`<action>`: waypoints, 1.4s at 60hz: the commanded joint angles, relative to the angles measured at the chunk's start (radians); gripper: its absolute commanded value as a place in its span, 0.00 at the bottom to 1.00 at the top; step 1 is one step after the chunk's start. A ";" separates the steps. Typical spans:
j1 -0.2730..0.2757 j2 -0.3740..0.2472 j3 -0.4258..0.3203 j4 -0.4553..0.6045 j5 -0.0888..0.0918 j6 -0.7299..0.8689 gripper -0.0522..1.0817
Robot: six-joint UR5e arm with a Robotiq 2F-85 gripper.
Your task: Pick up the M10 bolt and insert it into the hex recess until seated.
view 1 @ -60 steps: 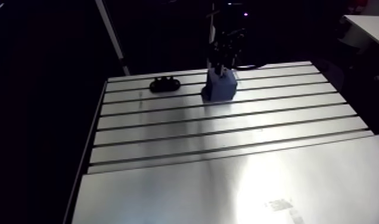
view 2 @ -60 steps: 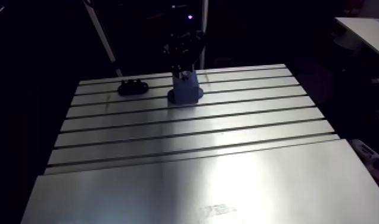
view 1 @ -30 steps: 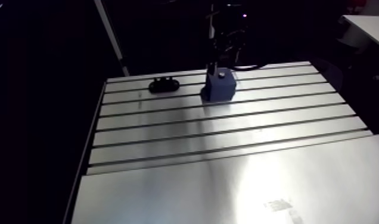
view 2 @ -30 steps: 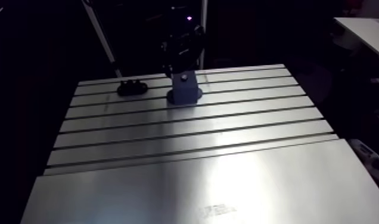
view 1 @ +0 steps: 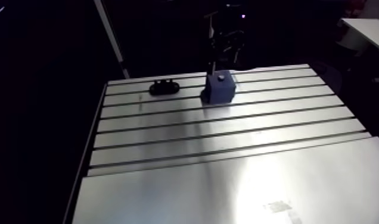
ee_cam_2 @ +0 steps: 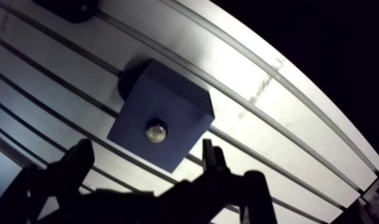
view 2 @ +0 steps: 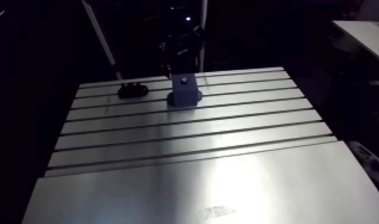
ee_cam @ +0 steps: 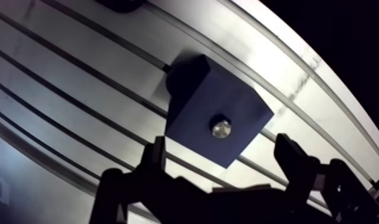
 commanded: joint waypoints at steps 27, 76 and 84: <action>0.004 -0.036 -0.051 0.113 -0.002 0.311 0.53; 0.000 -0.027 -0.063 0.102 0.001 0.484 1.00; -0.003 -0.024 -0.060 0.102 -0.004 0.480 1.00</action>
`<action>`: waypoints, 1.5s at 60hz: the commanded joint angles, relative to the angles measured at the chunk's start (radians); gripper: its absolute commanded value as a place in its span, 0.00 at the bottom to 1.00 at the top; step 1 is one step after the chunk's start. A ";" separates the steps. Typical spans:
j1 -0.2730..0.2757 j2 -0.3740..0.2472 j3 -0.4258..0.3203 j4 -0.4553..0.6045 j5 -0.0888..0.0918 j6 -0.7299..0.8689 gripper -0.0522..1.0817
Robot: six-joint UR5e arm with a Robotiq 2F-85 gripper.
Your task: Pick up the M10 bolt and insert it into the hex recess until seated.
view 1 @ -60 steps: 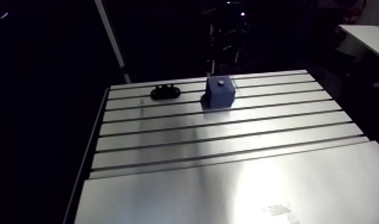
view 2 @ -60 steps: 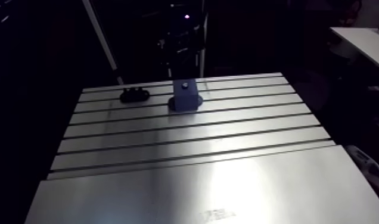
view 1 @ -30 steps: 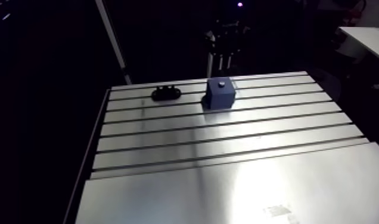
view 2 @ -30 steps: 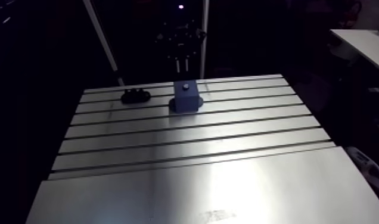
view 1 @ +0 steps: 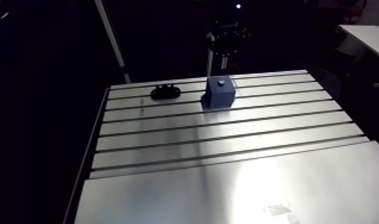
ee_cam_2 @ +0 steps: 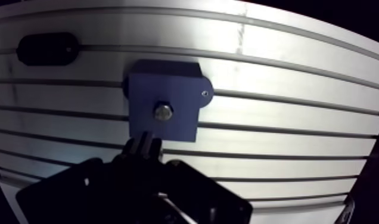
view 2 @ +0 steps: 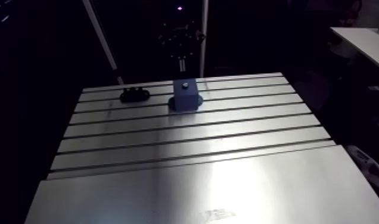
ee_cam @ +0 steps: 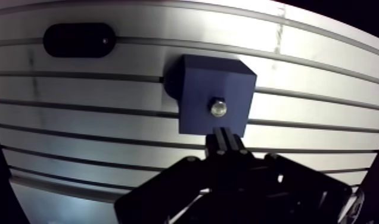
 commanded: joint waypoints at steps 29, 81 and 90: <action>-0.020 0.028 0.034 -0.062 0.002 -0.005 1.00; -0.030 0.054 0.041 -0.086 0.040 -0.005 1.00; -0.028 0.054 0.042 -0.086 0.040 -0.005 1.00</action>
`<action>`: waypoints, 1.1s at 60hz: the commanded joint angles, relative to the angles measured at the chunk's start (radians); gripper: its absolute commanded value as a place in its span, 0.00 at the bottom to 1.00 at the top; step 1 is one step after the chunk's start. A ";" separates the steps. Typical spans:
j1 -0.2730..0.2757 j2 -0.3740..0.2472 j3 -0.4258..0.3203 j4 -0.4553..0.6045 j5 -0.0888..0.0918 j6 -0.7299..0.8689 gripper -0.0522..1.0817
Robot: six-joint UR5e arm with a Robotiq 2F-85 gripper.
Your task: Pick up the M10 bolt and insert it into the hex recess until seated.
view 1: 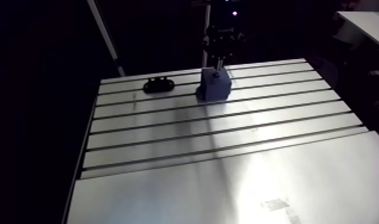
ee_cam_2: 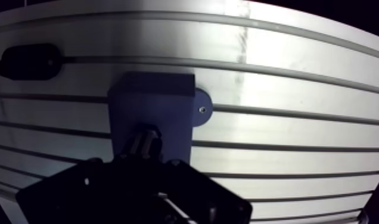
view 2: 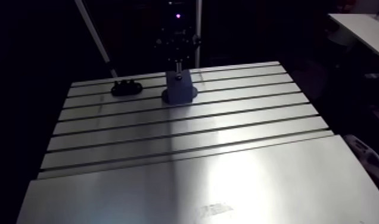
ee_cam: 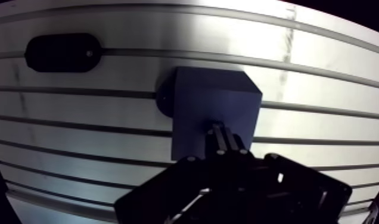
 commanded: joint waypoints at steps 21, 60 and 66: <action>0.002 0.003 0.004 -0.002 -0.003 -0.002 1.00; 0.002 0.007 0.009 -0.009 -0.003 -0.006 1.00; 0.003 0.007 0.013 -0.010 -0.004 -0.006 1.00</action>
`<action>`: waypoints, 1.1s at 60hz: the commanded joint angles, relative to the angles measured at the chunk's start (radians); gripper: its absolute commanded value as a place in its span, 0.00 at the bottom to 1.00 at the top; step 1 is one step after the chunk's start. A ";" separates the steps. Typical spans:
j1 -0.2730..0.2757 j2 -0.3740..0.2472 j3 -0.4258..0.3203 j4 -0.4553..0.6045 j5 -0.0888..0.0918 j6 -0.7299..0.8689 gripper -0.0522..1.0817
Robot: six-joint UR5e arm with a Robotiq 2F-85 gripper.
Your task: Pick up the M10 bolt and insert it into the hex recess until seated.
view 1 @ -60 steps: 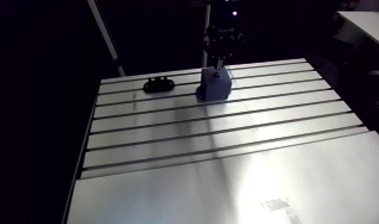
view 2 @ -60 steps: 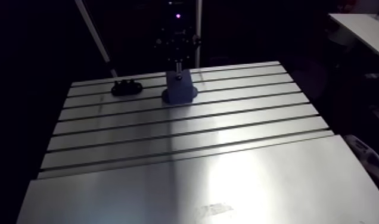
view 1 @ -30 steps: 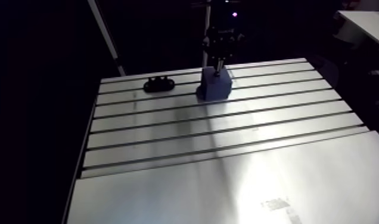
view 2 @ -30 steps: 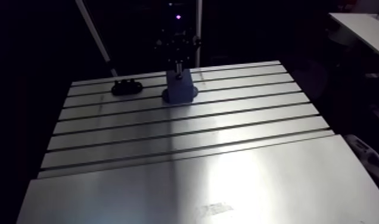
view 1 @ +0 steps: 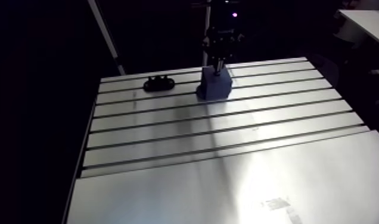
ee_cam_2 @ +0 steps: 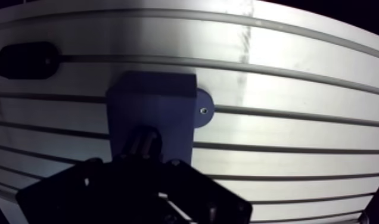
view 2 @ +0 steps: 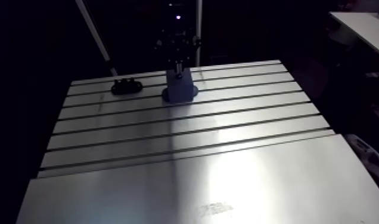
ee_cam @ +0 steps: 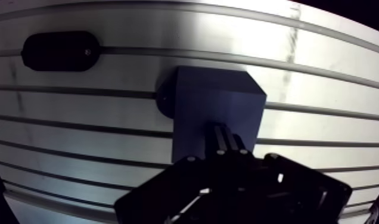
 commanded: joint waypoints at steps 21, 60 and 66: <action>0.004 -0.001 0.009 -0.003 -0.002 -0.003 1.00; 0.003 -0.001 0.014 -0.003 -0.005 -0.006 1.00; 0.003 -0.001 0.014 -0.010 -0.005 -0.006 1.00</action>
